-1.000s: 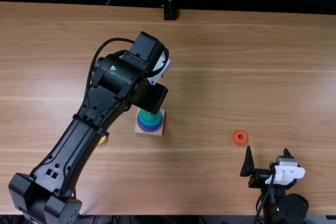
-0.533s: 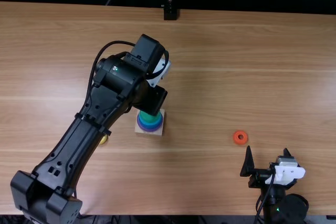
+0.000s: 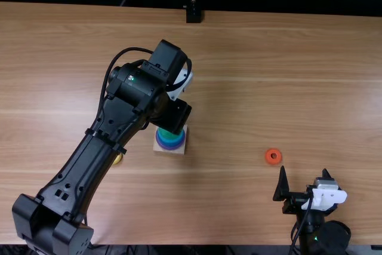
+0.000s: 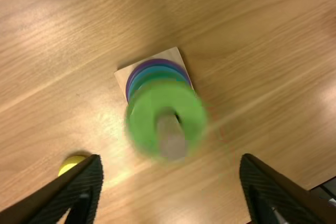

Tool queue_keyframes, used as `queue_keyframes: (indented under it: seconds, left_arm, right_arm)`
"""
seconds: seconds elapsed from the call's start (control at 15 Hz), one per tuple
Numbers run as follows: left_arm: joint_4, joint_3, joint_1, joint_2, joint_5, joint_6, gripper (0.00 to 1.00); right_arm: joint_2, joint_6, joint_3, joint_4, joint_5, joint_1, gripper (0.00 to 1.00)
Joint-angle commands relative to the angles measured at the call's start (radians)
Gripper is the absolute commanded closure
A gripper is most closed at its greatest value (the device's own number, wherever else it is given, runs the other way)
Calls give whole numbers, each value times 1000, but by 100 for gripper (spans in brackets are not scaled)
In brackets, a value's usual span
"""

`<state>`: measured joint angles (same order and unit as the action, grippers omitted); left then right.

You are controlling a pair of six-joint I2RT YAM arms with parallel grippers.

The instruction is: Build the Hanoi tower: stack the rings onto the peg from bottom to top in this color order: purple, dark blue, light blue, dark green, light green, yellow, orange.

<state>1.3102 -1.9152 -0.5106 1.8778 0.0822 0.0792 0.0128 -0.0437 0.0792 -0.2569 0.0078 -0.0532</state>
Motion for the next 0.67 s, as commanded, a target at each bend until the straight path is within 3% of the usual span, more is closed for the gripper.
queue_keyframes:
  seconds: [0.0, 0.33, 0.6]
  left_arm:
    - [2, 24, 1, 18, 4, 0, 0]
    - [-18, 13, 6, 11, 2, 0, 0]
    - [-57, -15, 73, 4, 4, -6, 0]
  right_arm:
    - [-13, 3, -67, -72, 7, -8, 0]
    - [-13, 3, -68, -72, 7, -8, 0]
    - [-13, 3, -67, -72, 7, -8, 0]
